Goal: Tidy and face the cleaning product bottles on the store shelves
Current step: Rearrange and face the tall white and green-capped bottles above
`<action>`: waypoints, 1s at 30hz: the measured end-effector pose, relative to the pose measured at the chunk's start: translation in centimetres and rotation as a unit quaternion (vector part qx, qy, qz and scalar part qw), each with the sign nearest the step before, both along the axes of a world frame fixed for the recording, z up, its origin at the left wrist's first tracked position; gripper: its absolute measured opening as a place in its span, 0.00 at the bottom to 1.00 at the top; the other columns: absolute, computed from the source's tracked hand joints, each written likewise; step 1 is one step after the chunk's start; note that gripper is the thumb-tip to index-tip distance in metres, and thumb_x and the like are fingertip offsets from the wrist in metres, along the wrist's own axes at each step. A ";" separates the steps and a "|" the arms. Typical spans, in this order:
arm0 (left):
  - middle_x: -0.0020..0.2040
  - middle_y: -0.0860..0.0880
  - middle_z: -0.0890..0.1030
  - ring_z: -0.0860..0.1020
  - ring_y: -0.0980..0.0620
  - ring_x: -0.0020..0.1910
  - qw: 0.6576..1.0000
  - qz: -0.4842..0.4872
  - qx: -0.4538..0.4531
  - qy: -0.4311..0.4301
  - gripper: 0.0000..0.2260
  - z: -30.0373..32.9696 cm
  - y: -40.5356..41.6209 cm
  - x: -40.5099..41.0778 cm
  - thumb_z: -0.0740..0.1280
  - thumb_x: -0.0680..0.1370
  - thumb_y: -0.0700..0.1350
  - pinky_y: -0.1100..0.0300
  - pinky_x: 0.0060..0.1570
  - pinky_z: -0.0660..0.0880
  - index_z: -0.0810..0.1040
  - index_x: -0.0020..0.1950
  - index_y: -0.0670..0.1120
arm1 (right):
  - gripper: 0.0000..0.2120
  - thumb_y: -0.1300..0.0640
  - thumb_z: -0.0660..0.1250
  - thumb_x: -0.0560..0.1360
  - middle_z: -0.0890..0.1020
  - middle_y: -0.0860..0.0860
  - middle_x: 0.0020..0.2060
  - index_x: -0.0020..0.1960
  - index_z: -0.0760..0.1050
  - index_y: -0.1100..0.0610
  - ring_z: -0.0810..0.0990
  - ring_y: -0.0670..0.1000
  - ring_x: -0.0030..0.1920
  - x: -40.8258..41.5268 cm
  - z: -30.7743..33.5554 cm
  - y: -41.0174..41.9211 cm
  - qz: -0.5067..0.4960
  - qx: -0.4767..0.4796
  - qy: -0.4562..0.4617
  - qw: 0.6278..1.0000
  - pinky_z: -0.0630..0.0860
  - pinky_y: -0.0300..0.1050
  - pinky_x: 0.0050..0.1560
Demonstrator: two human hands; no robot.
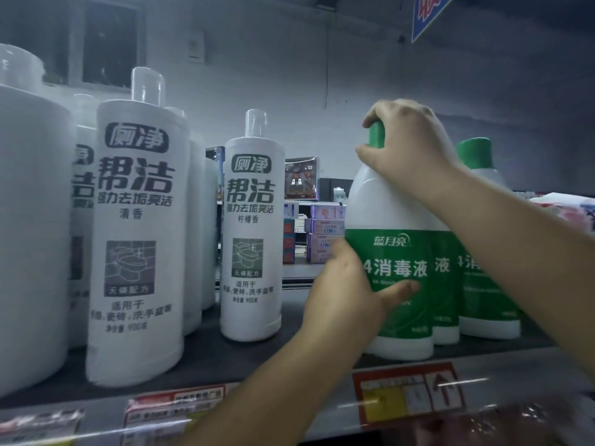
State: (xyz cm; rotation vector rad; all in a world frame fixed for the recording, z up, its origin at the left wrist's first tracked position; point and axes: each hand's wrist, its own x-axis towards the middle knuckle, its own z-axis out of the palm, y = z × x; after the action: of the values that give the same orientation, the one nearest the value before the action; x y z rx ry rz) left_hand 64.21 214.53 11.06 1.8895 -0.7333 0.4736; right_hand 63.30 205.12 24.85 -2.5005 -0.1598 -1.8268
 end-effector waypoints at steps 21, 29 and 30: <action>0.52 0.56 0.76 0.77 0.55 0.49 0.995 -0.041 -0.087 -0.005 0.28 1.3 -2.0 0.1 0.73 0.65 0.60 0.55 0.47 0.79 0.60 0.55 0.56 | 0.08 0.59 0.63 0.72 0.79 0.52 0.41 0.45 0.80 0.59 0.76 0.52 0.46 -1.0 4.2 -7.7 0.057 0.147 0.031 0.987 0.71 0.42 0.46; 0.46 0.55 0.78 0.79 0.59 0.41 0.982 -0.072 -0.173 0.023 0.25 1.5 -2.6 0.5 0.76 0.65 0.50 0.69 0.27 0.75 0.66 0.55 0.52 | 0.28 0.47 0.66 0.73 0.71 0.57 0.65 0.67 0.64 0.58 0.72 0.58 0.62 -1.7 -0.1 -14.1 0.051 0.268 0.093 0.958 0.69 0.49 0.53; 0.47 0.55 0.78 0.79 0.58 0.41 0.982 -0.069 -0.175 0.024 0.25 1.5 -2.7 0.6 0.76 0.65 0.50 0.69 0.28 0.75 0.66 0.55 0.52 | 0.29 0.46 0.67 0.72 0.71 0.57 0.65 0.67 0.64 0.58 0.73 0.58 0.61 -1.7 -0.9 -14.4 0.073 0.288 0.102 0.949 0.69 0.48 0.50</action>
State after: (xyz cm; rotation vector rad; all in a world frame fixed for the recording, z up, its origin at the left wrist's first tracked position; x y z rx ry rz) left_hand 64.76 211.85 12.56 1.5065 -0.6931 0.4360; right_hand 61.63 190.71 23.95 -2.1653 0.1684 -1.3028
